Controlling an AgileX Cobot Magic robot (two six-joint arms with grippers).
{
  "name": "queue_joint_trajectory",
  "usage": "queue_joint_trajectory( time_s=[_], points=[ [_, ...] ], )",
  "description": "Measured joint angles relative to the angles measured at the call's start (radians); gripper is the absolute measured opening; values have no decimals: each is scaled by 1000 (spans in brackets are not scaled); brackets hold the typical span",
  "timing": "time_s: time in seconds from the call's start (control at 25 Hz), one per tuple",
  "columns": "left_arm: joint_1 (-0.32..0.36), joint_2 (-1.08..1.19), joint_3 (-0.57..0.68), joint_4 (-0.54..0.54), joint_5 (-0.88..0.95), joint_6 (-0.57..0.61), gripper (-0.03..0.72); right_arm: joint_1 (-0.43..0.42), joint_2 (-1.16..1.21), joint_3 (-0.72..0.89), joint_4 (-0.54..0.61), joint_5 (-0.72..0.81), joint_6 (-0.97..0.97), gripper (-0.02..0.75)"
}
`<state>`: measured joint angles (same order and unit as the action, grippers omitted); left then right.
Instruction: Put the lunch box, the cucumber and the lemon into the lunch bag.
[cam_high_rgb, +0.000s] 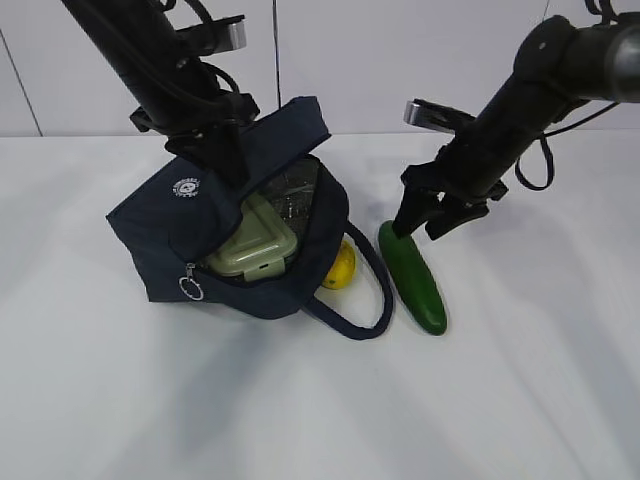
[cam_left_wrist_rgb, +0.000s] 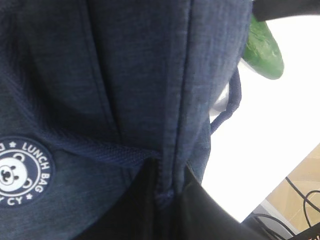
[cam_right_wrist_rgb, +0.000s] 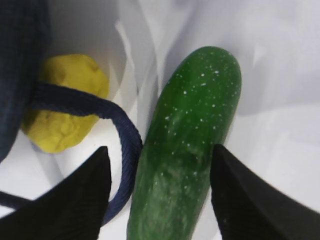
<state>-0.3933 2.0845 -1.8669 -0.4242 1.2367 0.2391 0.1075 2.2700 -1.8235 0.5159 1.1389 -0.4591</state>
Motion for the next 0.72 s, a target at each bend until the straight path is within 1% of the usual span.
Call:
queue_joint_trajectory(
  time_s=[0.24,0.56,0.64,0.72],
  points=[
    [0,0,0,0,0,0,15,62,15,0,-88,-69,70,468],
    [0,0,0,0,0,0,15,71,53,0,-111,-91,99,465],
    [0,0,0,-2,0,0,15,71,60,0,-113,-92,105,438],
    [0,0,0,-2,0,0,15,71,64,0,-113,-92,110,382]
  ],
)
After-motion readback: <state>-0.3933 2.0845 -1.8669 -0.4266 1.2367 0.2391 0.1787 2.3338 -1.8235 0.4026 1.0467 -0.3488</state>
